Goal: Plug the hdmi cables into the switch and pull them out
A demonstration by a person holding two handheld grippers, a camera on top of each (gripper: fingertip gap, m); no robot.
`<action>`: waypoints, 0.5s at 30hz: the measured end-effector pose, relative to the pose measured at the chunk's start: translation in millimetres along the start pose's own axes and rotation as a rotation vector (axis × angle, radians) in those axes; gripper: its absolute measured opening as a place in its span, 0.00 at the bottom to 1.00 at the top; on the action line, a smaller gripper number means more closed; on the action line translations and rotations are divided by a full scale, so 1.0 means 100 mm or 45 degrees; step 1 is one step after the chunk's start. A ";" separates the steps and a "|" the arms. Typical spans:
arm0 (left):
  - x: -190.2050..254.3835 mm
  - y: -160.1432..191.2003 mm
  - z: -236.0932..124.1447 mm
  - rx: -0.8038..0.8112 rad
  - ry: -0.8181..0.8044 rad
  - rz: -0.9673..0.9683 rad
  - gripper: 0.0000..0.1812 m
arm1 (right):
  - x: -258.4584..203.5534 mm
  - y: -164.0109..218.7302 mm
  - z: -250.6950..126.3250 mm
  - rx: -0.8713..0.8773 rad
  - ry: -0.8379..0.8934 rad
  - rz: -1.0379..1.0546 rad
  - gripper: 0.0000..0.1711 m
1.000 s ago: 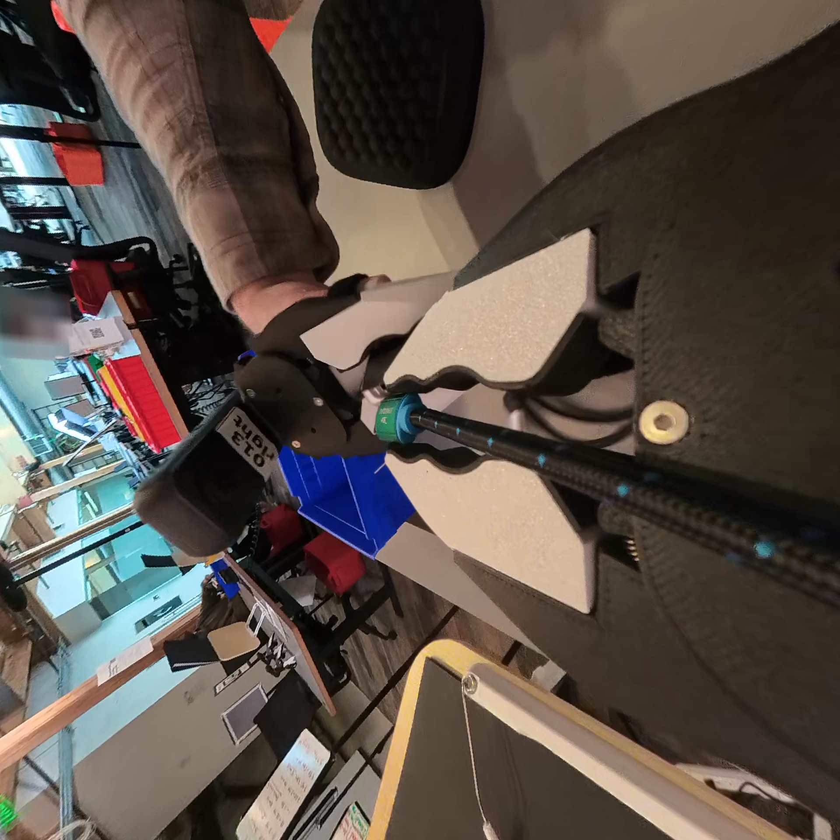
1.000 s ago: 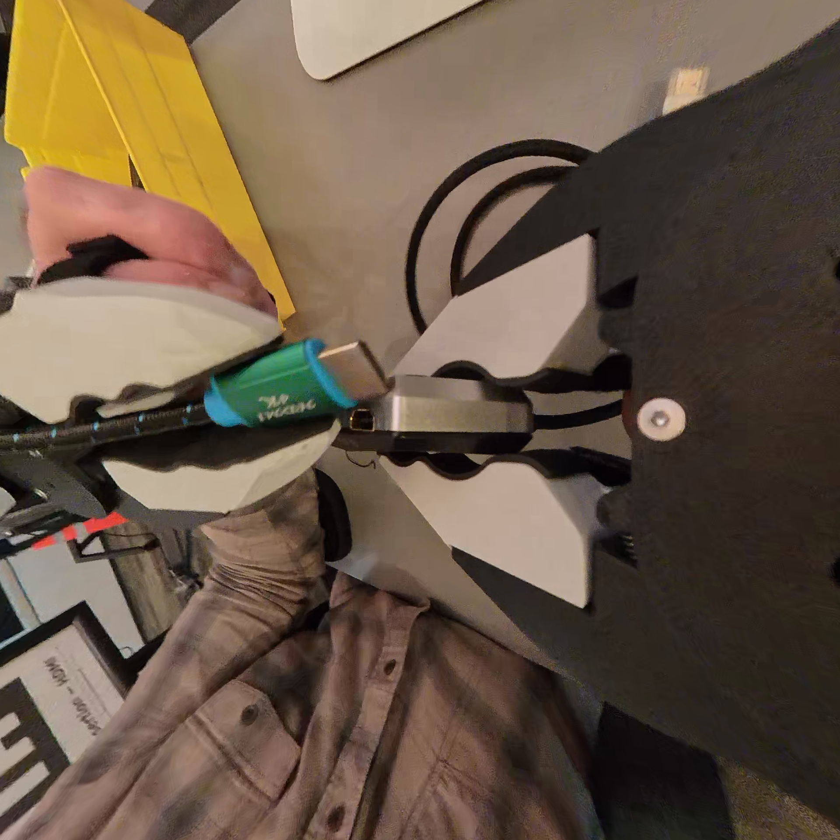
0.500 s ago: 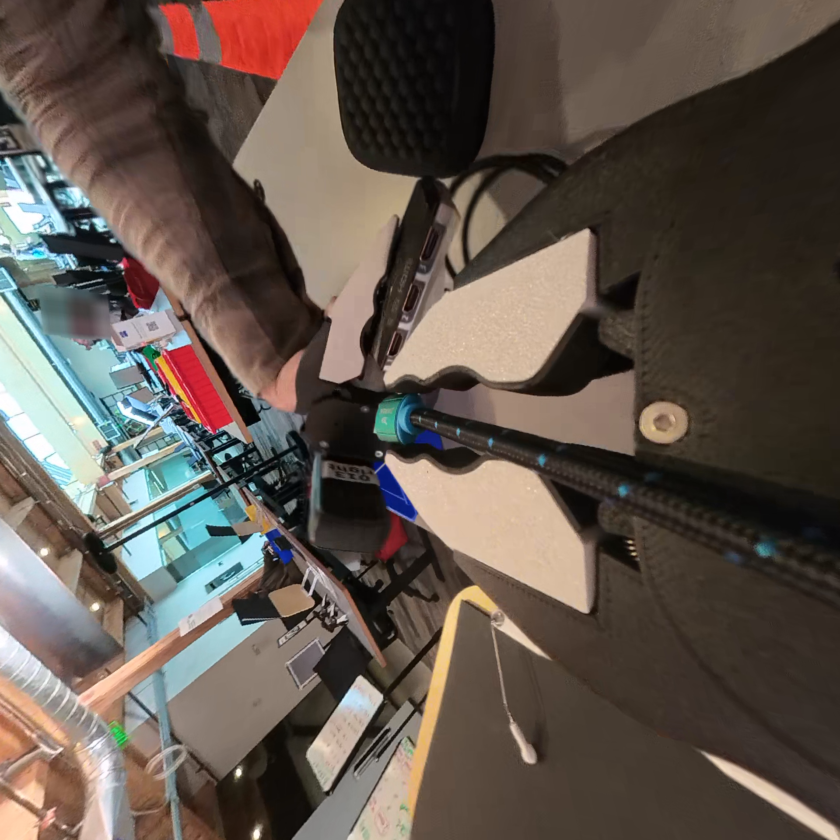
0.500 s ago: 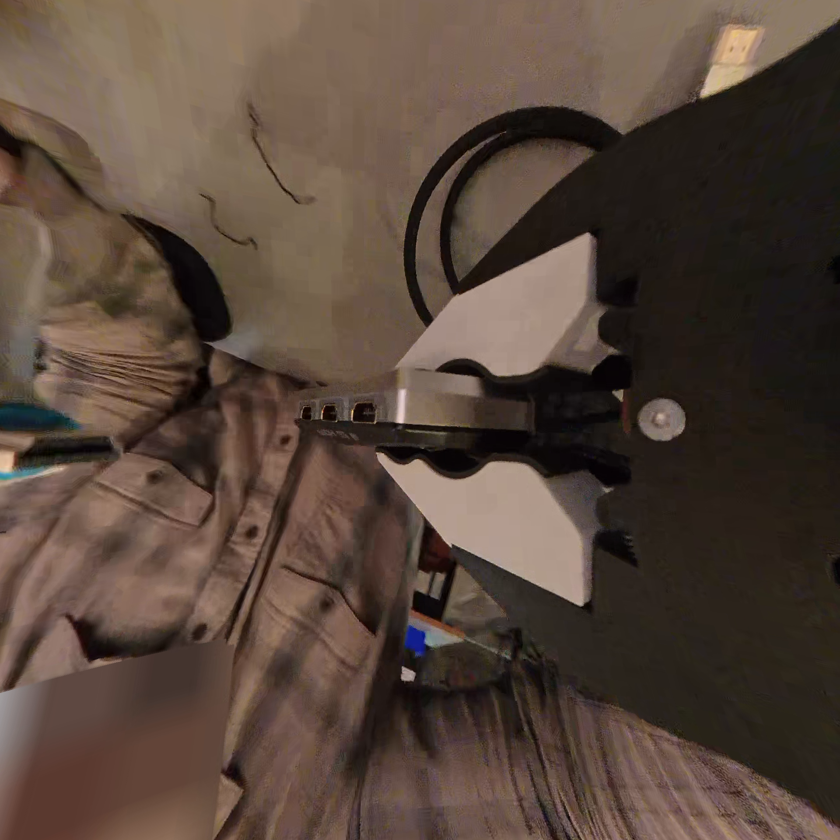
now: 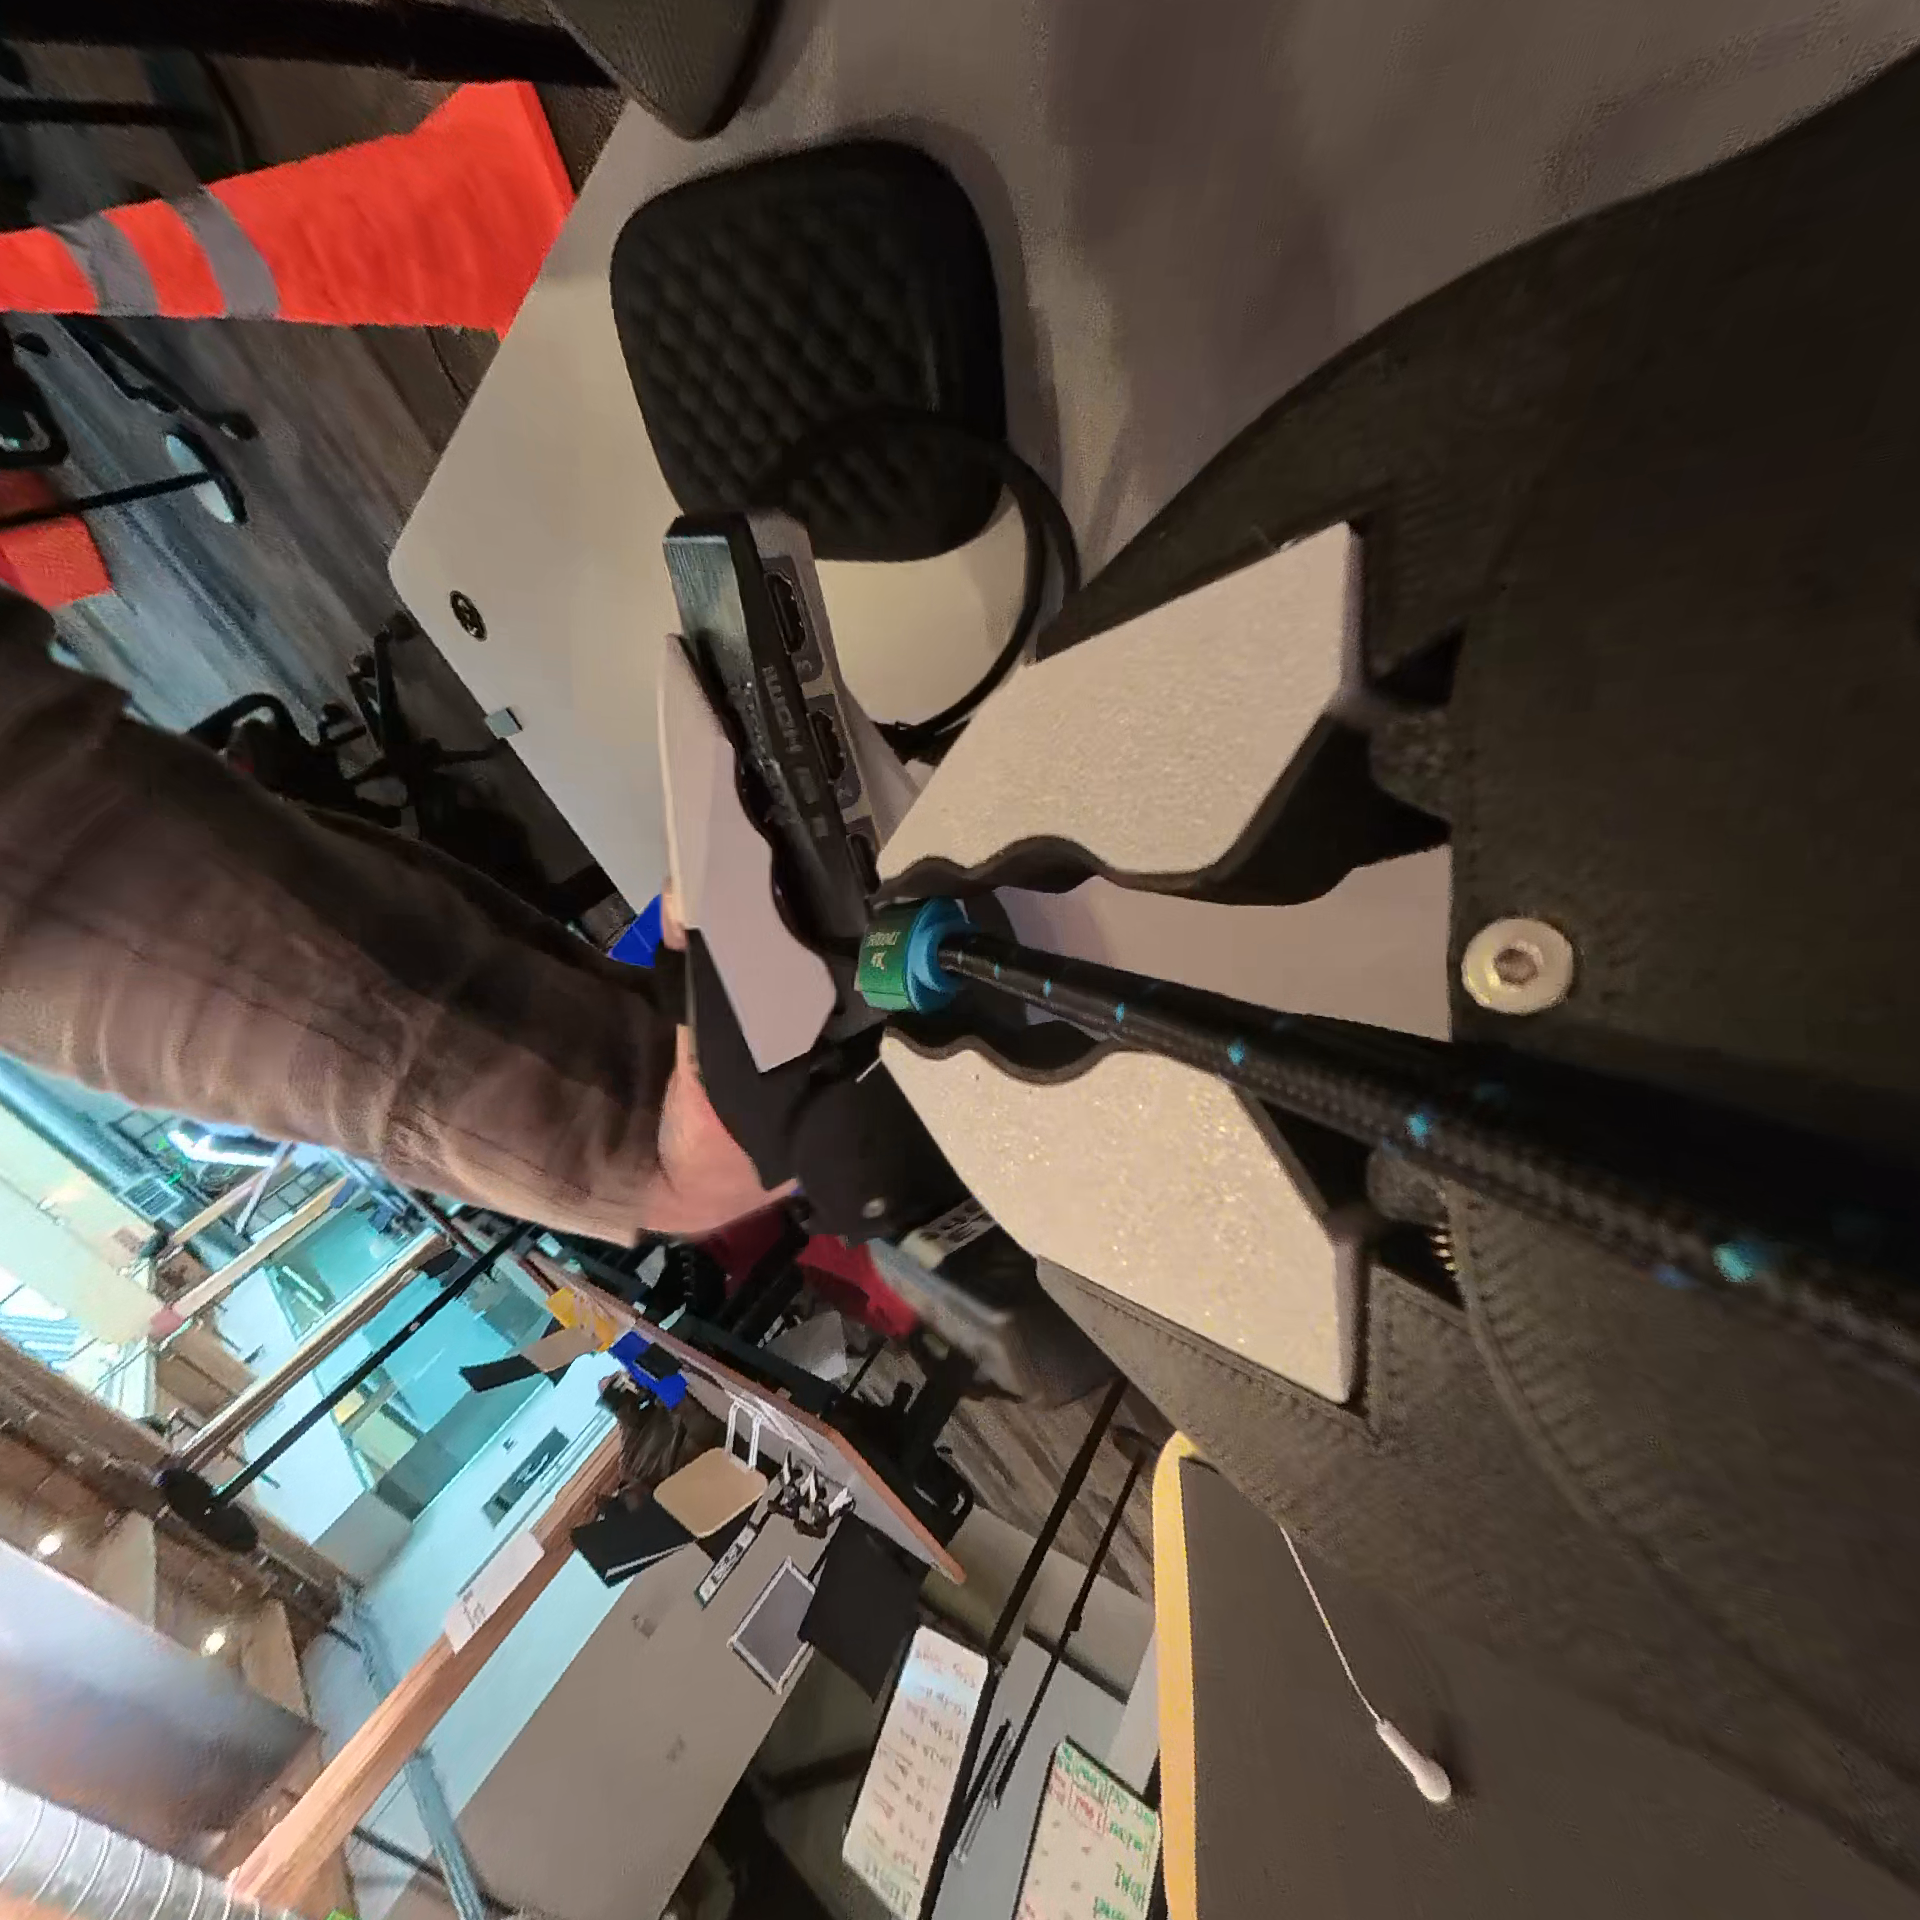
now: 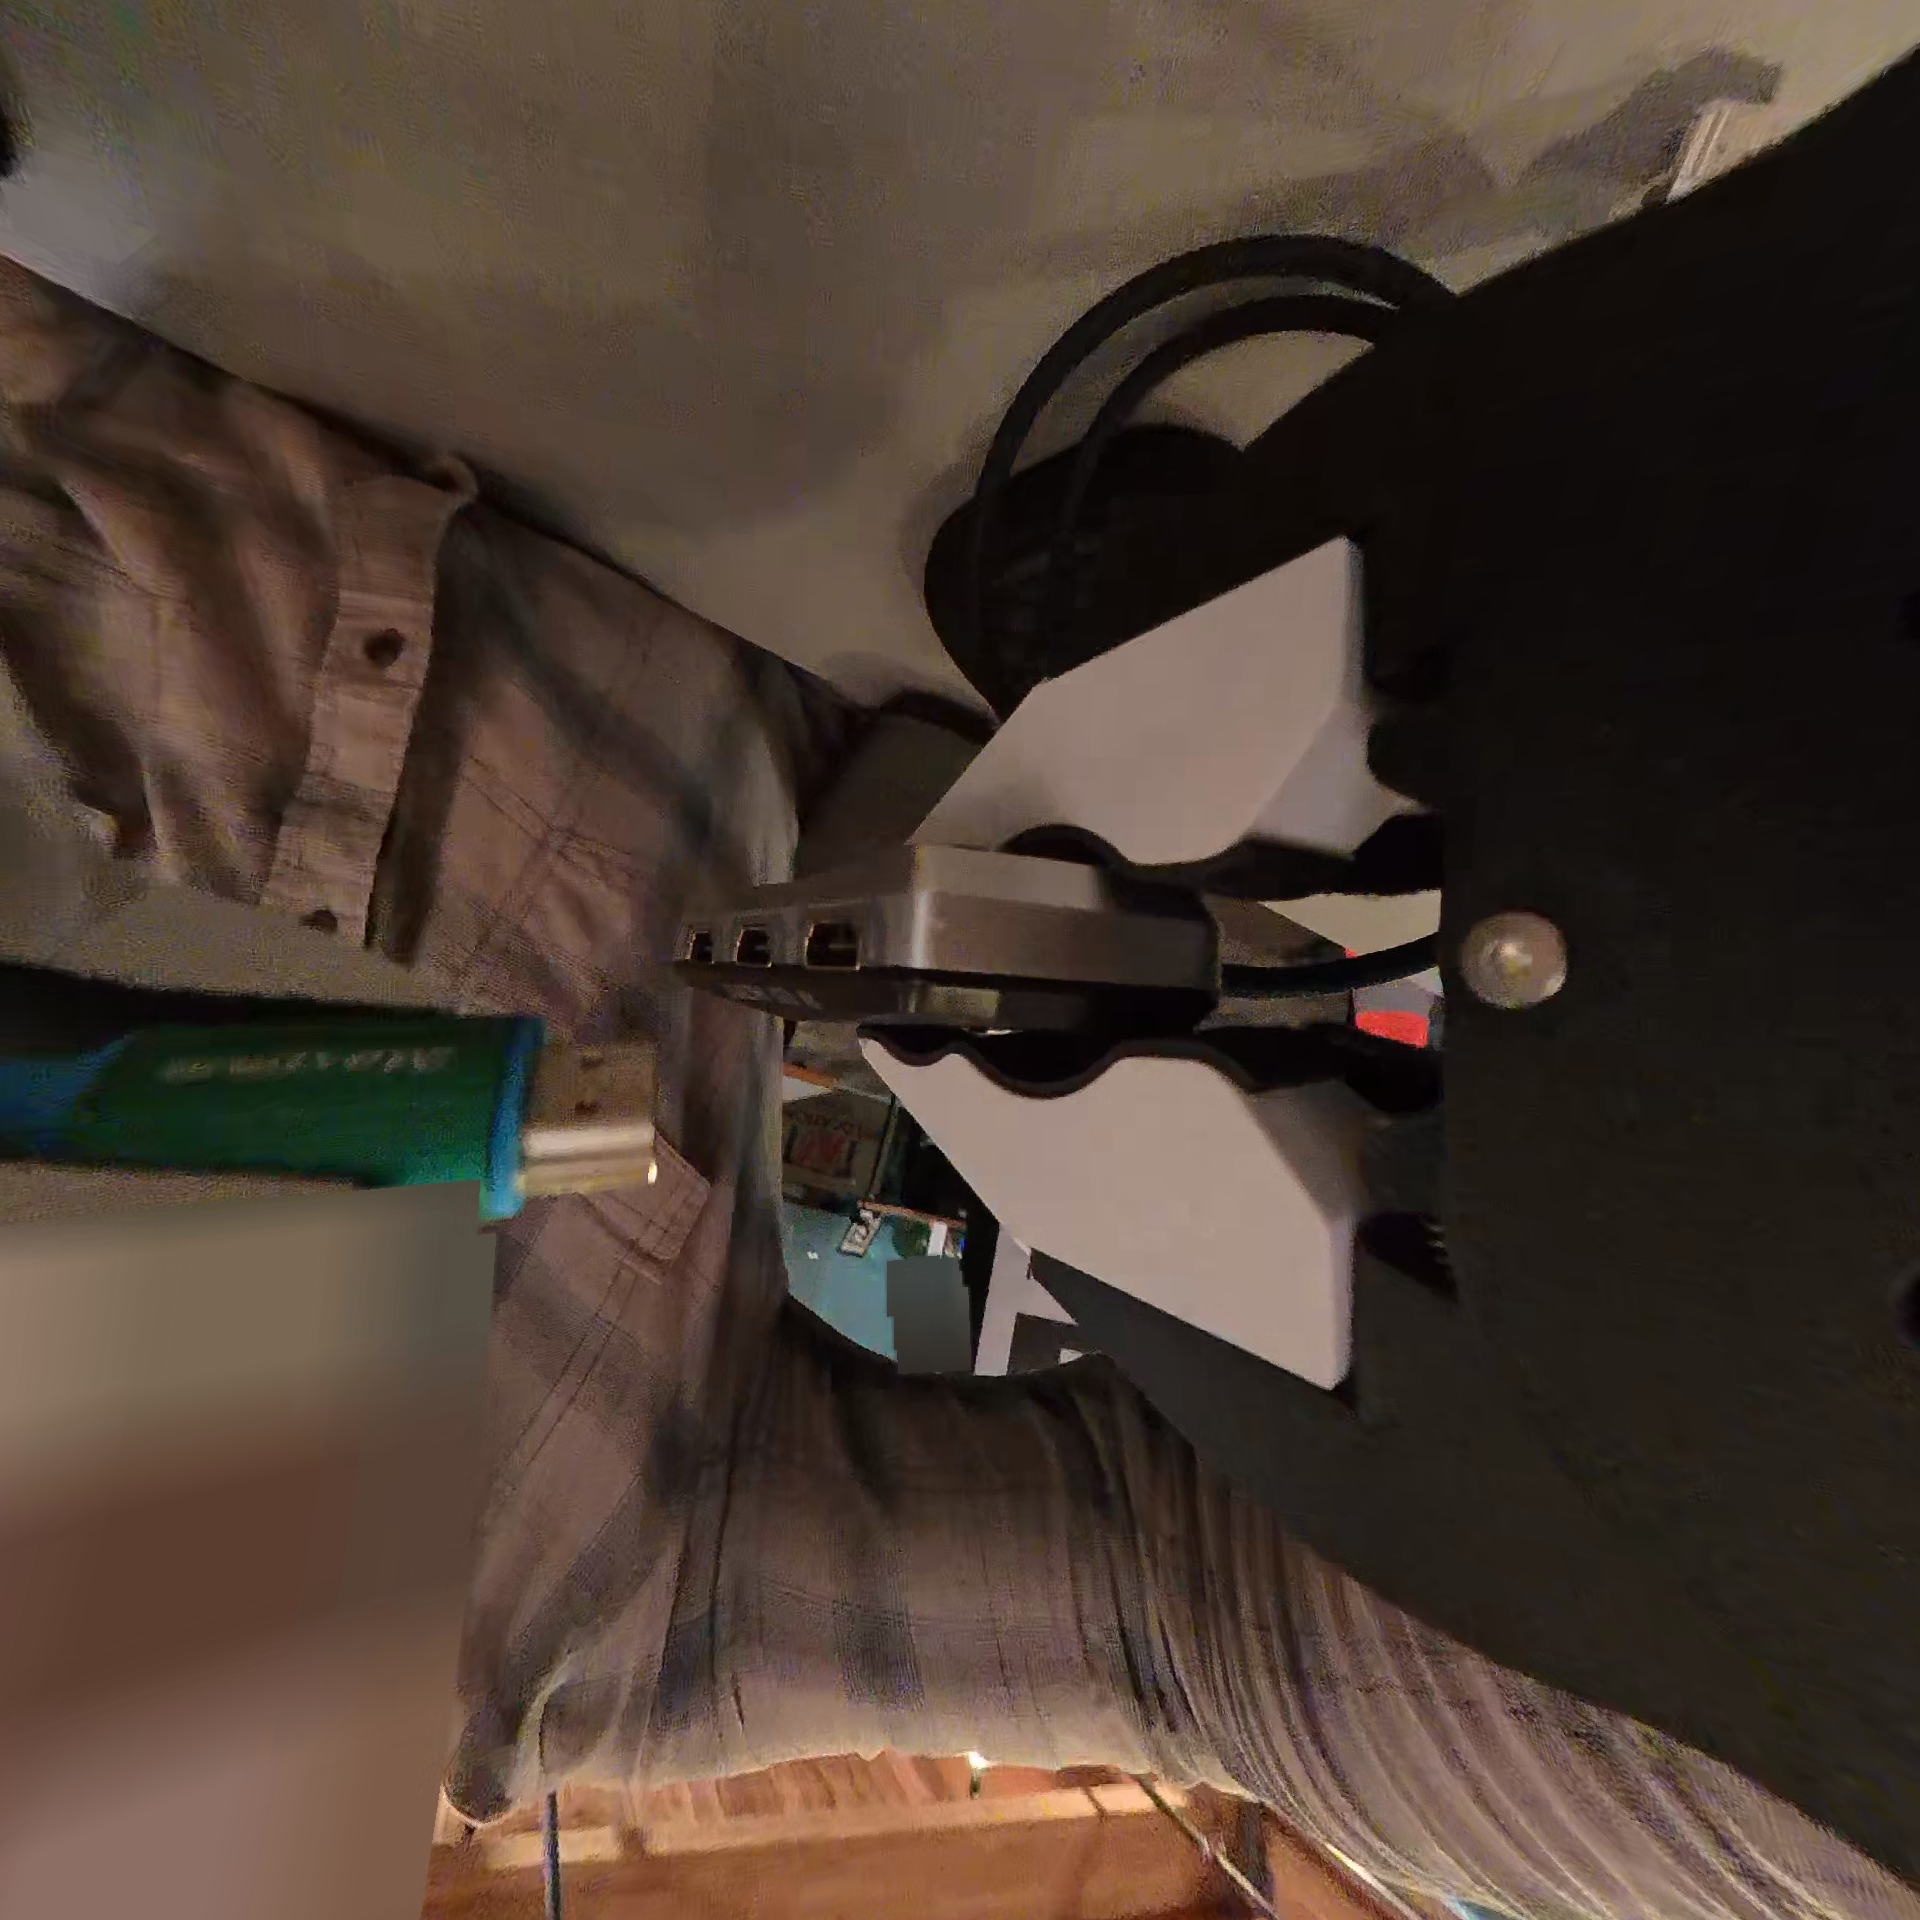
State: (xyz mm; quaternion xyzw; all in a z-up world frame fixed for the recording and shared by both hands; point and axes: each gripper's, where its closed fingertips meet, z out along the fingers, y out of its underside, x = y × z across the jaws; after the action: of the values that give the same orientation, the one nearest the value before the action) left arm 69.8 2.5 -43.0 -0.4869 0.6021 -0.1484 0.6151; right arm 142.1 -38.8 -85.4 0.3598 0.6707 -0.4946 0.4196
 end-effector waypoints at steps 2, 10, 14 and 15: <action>0.11 -0.05 -0.04 0.039 0.013 -0.024 0.12 | 0.01 0.03 0.07 -0.065 -0.091 0.062 0.11; 0.32 0.09 -0.10 0.210 0.027 -0.344 0.12 | 0.03 -0.15 0.14 -0.142 -0.231 0.061 0.11; 0.25 0.09 -0.25 0.336 0.003 -0.636 0.12 | 0.04 -0.19 0.09 -0.158 -0.233 0.058 0.11; 0.23 0.11 -0.27 0.338 -0.021 -0.680 0.12 | 0.03 -0.22 0.08 -0.153 -0.241 0.052 0.11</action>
State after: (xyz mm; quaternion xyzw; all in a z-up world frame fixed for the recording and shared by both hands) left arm 46.8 -21.8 -59.5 -0.5445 0.4230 -0.3785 0.6174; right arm 123.1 -51.7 -81.5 0.2990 0.6492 -0.4766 0.5118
